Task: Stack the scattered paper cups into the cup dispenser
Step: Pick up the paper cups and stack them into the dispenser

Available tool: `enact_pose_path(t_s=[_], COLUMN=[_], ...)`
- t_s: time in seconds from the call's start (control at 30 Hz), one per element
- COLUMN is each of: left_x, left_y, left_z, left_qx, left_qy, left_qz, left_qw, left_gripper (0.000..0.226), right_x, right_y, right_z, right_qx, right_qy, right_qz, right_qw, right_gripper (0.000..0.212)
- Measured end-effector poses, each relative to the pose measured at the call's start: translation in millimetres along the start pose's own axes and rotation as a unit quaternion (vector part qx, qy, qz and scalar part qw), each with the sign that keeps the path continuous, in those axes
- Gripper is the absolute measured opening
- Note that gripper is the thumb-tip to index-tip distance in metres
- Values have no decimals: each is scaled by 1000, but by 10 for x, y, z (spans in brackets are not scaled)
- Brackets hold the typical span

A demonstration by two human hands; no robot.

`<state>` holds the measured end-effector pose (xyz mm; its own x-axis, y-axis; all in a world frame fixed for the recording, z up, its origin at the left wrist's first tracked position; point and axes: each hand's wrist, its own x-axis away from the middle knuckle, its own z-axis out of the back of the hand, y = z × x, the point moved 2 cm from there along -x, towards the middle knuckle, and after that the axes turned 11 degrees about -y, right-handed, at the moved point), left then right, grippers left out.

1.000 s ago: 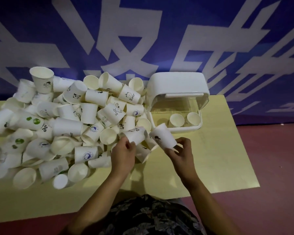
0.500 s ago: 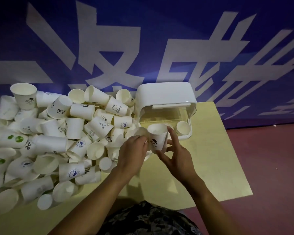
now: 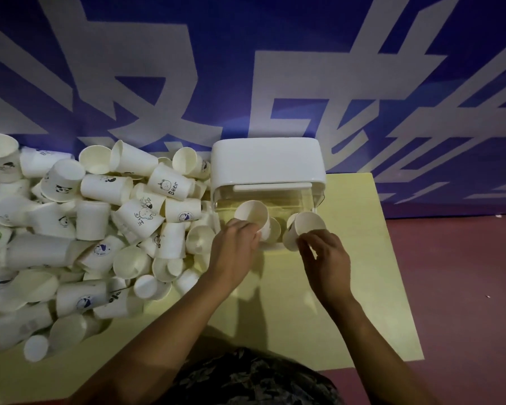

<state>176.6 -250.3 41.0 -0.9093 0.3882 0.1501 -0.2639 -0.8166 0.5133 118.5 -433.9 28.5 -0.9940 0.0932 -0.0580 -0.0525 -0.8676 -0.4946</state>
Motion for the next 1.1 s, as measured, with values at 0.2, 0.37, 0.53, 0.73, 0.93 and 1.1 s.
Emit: enact_pose_path(t_s=[0.2, 0.37, 0.53, 0.73, 0.93, 1.1], left_x=[-286, -385, -456, -447, 92, 855], left_y=[157, 125, 104, 80, -201, -679], left_z=[-282, -544, -734, -830, -629, -642], left_qx=[-75, -122, -139, -82, 103, 82], left_qy=[-32, -113, -171, -141, -8, -3], left_qz=[7, 35, 68, 69, 128, 241], left_qw=[997, 986, 973, 984, 986, 967], left_gripper=[21, 27, 26, 28, 16, 14], right_x=[-235, -354, -420, -445, -258, 85], right_y=[404, 605, 765, 769, 512, 80], right_z=[-20, -232, -404, -543, -582, -824], right_qx=[14, 82, 118, 124, 48, -20], right_qy=[-67, -168, -218, -233, -159, -267], right_qz=[25, 59, 50, 51, 77, 72], right_qw=[997, 981, 968, 963, 983, 961], right_gripper=[6, 9, 13, 14, 27, 22])
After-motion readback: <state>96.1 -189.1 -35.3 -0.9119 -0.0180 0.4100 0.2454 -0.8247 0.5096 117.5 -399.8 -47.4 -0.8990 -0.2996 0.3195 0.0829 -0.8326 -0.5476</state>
